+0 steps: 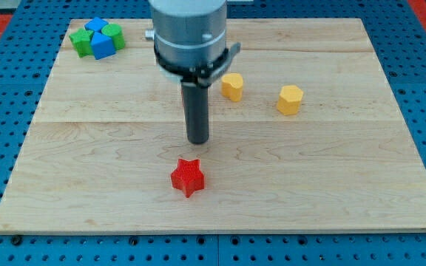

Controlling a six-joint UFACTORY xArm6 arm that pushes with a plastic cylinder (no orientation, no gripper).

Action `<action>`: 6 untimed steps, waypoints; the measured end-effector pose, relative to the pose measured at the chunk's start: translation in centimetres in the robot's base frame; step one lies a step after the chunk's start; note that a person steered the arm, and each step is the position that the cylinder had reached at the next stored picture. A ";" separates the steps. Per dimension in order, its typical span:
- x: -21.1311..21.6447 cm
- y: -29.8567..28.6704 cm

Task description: Push the red circle to the left top of the heart

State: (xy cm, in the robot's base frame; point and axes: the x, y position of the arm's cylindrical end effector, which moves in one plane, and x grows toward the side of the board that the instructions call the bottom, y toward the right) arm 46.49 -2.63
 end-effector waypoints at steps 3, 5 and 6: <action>-8.8 -0.3; -15.1 6.2; -17.0 4.1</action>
